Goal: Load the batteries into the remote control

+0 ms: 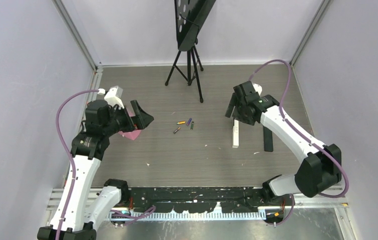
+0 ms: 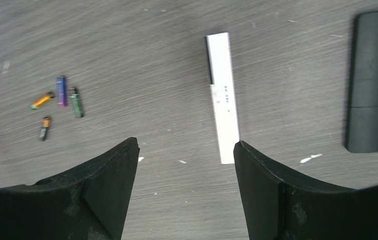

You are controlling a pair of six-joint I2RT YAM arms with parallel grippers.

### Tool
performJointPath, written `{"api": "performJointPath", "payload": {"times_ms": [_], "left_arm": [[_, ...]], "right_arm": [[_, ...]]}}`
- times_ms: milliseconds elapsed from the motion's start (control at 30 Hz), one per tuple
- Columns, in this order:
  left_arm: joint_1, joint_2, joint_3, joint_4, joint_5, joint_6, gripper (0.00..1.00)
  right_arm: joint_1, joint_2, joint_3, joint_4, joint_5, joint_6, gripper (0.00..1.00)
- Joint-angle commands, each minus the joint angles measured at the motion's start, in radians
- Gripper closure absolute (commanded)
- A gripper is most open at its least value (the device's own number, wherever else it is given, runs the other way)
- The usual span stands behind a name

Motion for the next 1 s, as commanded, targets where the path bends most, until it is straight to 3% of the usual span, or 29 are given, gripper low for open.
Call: {"api": "performJointPath", "payload": {"times_ms": [0, 367, 633, 767, 967], "left_arm": [[-0.005, -0.006, 0.012, 0.053, 0.015, 0.027, 0.00], [-0.005, 0.055, -0.010, 0.080, 0.073, -0.029, 0.00], [-0.005, 0.062, -0.025, 0.103, 0.075, -0.029, 0.00], [-0.006, 0.067, -0.030, 0.116, 0.082, -0.052, 0.00], [-0.006, 0.087, -0.037, 0.145, 0.175, -0.091, 0.00]], "right_arm": [[0.014, 0.026, 0.022, -0.062, 0.144, 0.010, 0.25], [0.029, 0.153, -0.110, 0.041, 0.089, 0.007, 0.38], [0.029, 0.244, -0.149, 0.103, 0.076, 0.008, 0.40], [0.028, 0.258, -0.183, 0.166, 0.047, 0.000, 0.45], [0.028, 0.272, -0.223, 0.205, 0.058, 0.001, 0.52]]}}
